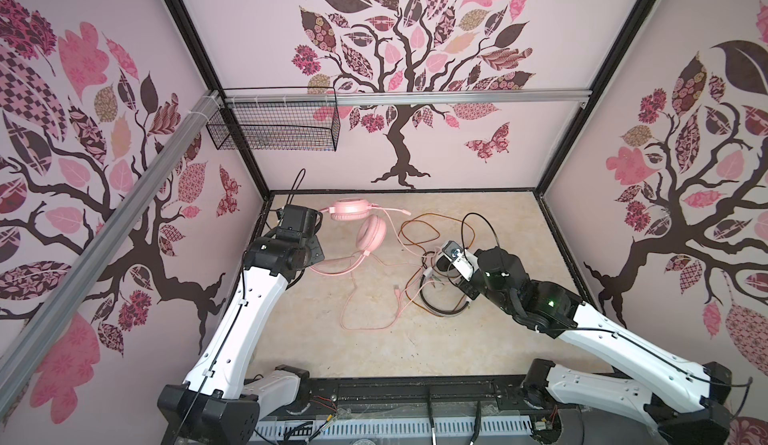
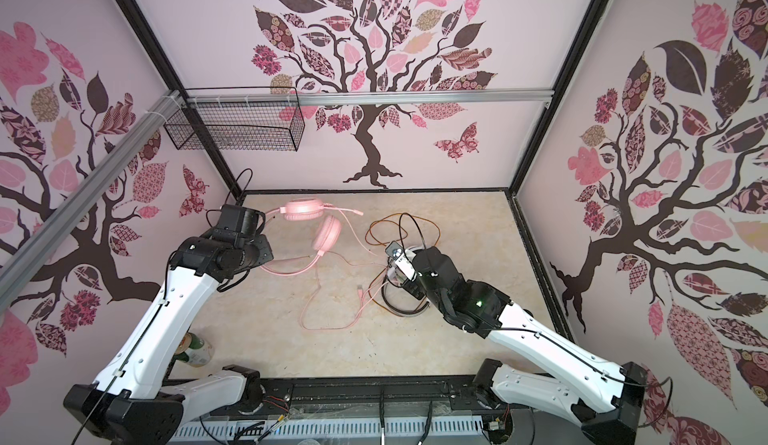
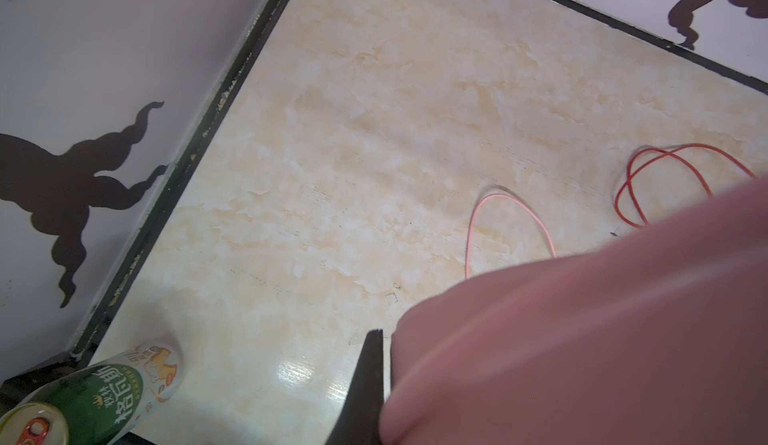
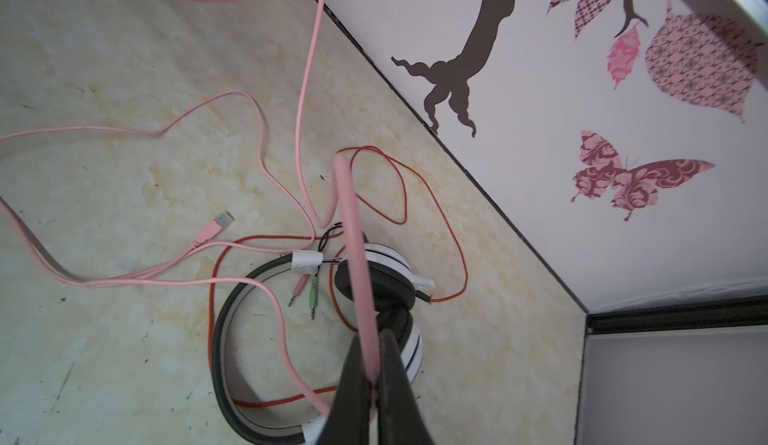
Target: Wrap the headphones
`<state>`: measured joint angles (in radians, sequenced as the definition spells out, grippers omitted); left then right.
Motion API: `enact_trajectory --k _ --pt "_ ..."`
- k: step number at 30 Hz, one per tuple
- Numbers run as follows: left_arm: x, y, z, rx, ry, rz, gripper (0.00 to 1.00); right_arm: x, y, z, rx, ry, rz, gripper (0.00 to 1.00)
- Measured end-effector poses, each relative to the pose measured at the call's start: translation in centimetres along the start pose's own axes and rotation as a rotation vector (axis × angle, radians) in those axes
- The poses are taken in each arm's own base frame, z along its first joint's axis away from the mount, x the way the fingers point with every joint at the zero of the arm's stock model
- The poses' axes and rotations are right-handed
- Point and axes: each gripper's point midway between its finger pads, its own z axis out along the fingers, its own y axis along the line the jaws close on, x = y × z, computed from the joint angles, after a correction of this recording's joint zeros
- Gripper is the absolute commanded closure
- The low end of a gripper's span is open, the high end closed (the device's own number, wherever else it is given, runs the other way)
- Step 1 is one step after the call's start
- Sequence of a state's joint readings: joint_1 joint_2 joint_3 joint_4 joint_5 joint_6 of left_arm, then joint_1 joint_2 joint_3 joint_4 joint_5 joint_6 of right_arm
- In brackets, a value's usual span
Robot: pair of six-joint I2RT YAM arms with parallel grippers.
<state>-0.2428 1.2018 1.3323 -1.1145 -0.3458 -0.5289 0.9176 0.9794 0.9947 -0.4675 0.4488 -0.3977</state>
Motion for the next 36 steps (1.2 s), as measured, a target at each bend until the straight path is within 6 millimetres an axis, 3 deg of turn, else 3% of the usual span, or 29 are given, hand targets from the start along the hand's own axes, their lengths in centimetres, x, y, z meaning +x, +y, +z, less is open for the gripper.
enact_trajectory --k 6,10,16,24,27,32,36 --pt "0.8 -0.9 2.4 -0.037 0.064 0.072 1.00 -2.6 2.2 -1.0 0.013 -0.017 -0.252 1.00" --pt "1.9 -2.9 3.1 -0.045 0.082 0.186 1.00 -5.3 0.7 -1.4 0.068 -0.039 -0.327 1.00" --pt "4.9 -6.4 1.6 0.021 0.105 0.411 1.00 -7.4 -1.1 -2.1 0.152 -0.081 -0.419 1.00" --pt "6.1 -6.7 -0.9 0.127 0.086 0.488 1.00 -7.5 -1.8 -1.8 0.205 -0.054 -0.494 1.00" --pt "7.1 -7.9 -2.4 0.211 0.077 0.530 1.00 -7.7 -1.5 -1.8 0.188 -0.070 -0.489 1.00" --pt "10.9 -11.8 -4.1 0.363 0.121 0.670 1.00 -8.6 -0.6 -2.1 0.123 -0.120 -0.465 1.00" --pt "13.7 -12.9 -4.5 0.422 0.174 0.741 1.00 -11.4 -1.6 -3.6 0.091 -0.205 -0.393 1.00"
